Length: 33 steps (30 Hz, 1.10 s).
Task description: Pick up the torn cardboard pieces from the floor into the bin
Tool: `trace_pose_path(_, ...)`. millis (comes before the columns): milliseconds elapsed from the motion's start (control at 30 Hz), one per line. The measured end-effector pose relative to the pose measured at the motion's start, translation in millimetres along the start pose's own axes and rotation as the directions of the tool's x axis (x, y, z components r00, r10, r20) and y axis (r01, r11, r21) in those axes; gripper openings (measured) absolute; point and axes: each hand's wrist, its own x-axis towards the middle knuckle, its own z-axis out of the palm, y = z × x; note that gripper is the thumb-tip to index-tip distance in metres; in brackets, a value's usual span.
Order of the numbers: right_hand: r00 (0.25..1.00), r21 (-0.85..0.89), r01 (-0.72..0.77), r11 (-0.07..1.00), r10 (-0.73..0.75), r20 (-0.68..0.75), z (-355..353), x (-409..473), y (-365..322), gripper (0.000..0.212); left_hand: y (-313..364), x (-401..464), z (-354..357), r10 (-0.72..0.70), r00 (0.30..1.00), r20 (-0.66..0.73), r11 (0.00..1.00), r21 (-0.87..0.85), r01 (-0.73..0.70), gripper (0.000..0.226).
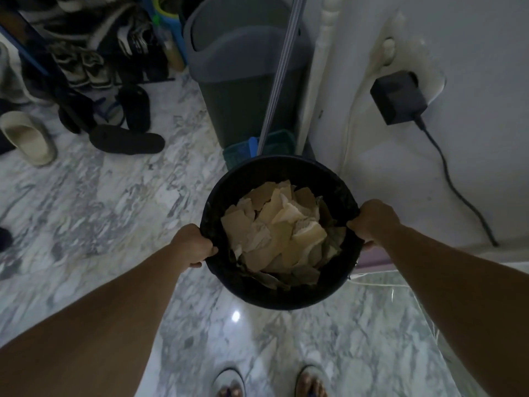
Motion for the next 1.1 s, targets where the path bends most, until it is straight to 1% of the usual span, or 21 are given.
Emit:
trace_pose_path(67,1.000,-0.051,0.018,0.999,-0.019,-0.014,7,6,6,0.018,-2,4,9,-0.006,1.000,-0.001,1.000,0.019,0.006,0.029)
trace_pose_path(200,0.999,-0.119,0.034,0.992,-0.039,-0.037,12,15,14,0.017,-1,8,21,-0.007,1.000,0.021,1.000,0.029,0.007,0.041)
trace_pose_path(267,0.998,-0.178,0.045,0.983,-0.053,-0.041,11,18,16,0.019,1,9,23,-0.011,1.000,0.022,0.999,0.031,0.010,0.043)
trace_pose_path(333,0.997,-0.244,0.054,0.968,-0.065,-0.039,9,17,17,0.020,2,5,23,-0.008,1.000,0.021,0.998,0.069,0.006,0.045)
trace_pose_path(400,0.993,-0.302,0.080,0.950,-0.104,-0.063,8,12,17,0.016,3,2,24,0.031,0.999,0.015,0.985,0.170,-0.033,0.058)
trace_pose_path(467,0.983,-0.286,0.129,0.949,-0.161,-0.089,7,5,19,0.013,2,-4,26,0.103,0.994,-0.024,0.962,0.258,-0.093,0.083)
trace_pose_path(500,0.976,-0.238,0.160,0.958,-0.191,-0.110,8,1,19,0.019,1,-10,28,0.157,0.986,-0.063,0.946,0.297,-0.132,0.099)
trace_pose_path(533,0.965,-0.181,0.204,0.962,-0.228,-0.125,9,-3,19,0.027,-1,-14,30,0.241,0.964,-0.109,0.911,0.368,-0.186,0.112)
trace_pose_path(567,0.951,-0.147,0.261,0.954,-0.280,-0.133,10,-9,20,0.038,-2,-18,33,0.339,0.932,-0.129,0.854,0.459,-0.247,0.121)
trace_pose_path(600,0.938,-0.155,0.311,0.938,-0.329,-0.108,13,-14,20,0.056,-5,-20,37,0.421,0.901,-0.108,0.787,0.538,-0.303,0.128)
trace_pose_path(633,0.934,-0.205,0.340,0.918,-0.354,-0.037,16,-19,23,0.082,-9,-22,42,0.467,0.882,-0.061,0.733,0.585,-0.348,0.135)
trace_pose_path(667,0.937,-0.288,0.348,0.892,-0.342,0.070,19,-23,25,0.111,-13,-24,47,0.475,0.880,-0.005,0.697,0.613,-0.372,0.141)
trace_pose_path(700,0.936,-0.387,0.352,0.852,-0.309,0.170,23,-27,28,0.133,-16,-26,52,0.460,0.887,0.040,0.675,0.633,-0.379,0.145)
trace_pose_path(733,0.930,-0.462,0.363,0.809,-0.282,0.236,26,-31,31,0.147,-19,-27,56,0.445,0.893,0.071,0.655,0.654,-0.379,0.148)
trace_pose_path(767,0.924,-0.499,0.376,0.781,-0.273,0.269,28,-34,35,0.154,-22,-29,59,0.433,0.897,0.086,0.641,0.671,-0.373,0.150)
trace_pose_path(833,0.917,-0.514,0.389,0.764,-0.269,0.294,30,-37,37,0.158,-22,-29,61,0.419,0.902,0.104,0.625,0.687,-0.369,0.153)
trace_pose_path(967,0.922,-0.534,0.379,0.756,-0.258,0.288,31,-36,33,0.156,-20,-32,60,0.391,0.916,0.096,0.611,0.717,-0.336,0.152)
trace_pose_path(1067,0.929,-0.552,0.367,0.749,-0.273,0.249,32,-40,31,0.153,-16,-41,64,0.373,0.926,0.060,0.583,0.761,-0.285,0.146)
trace_pose_path(1100,0.931,-0.556,0.365,0.747,-0.271,0.247,31,-41,32,0.150,-15,-45,66,0.363,0.931,0.048,0.589,0.763,-0.268,0.143)
